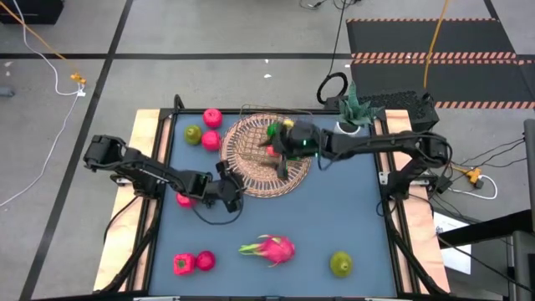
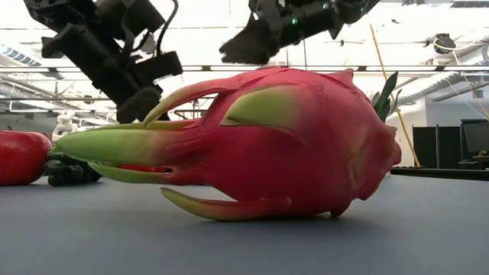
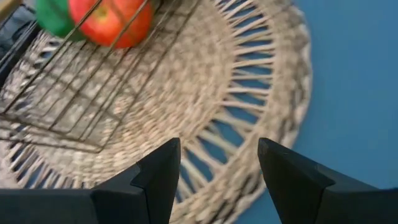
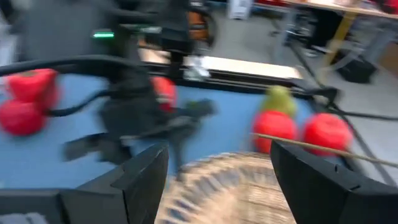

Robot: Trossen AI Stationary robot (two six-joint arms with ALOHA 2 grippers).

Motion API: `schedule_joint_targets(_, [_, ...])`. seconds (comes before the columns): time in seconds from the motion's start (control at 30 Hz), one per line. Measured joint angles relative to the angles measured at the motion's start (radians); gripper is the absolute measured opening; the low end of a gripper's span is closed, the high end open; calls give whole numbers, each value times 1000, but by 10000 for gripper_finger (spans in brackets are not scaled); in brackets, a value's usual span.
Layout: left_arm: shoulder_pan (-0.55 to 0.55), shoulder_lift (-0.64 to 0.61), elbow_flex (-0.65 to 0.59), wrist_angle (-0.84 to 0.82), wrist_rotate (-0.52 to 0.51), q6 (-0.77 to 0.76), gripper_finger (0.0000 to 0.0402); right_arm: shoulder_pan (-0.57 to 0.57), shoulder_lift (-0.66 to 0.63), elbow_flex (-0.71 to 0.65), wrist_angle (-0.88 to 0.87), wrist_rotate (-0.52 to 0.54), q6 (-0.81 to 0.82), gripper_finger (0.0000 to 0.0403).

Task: Build produce basket
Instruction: Put the dragonfruit into the gold wire basket

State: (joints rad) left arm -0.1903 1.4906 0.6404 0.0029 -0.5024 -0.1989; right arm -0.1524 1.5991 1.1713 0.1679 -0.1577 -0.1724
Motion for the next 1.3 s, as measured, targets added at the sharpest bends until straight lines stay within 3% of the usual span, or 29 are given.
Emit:
schedule_joint_targets(0.13, [-48,0,26,18,6,-3,218,108,-2,21,-58,67,-6,277])
schedule_joint_targets(0.27, [-107,0,73,65,34,23,218,213,-7,98,-251,205,21,277])
schedule_joint_targets(0.43, [-186,1,75,256,186,91,218,375,-6,151,-482,234,228,277])
schedule_joint_targets(0.57, [-256,16,75,380,213,127,218,509,-2,148,-553,244,375,277])
schedule_joint_targets(0.73, [-298,25,76,452,201,147,218,616,3,106,-512,294,418,277])
schedule_joint_targets(0.87, [-299,24,75,471,178,163,218,639,3,19,-388,269,422,284])
schedule_joint_targets(1.0, [-279,25,75,464,159,154,218,630,3,-72,-264,189,449,318])
schedule_joint_targets(1.17, [-244,25,75,438,160,141,218,589,3,-147,-151,175,466,376])
schedule_joint_targets(1.3, [-219,25,75,403,159,99,218,539,43,-155,-73,68,538,397])
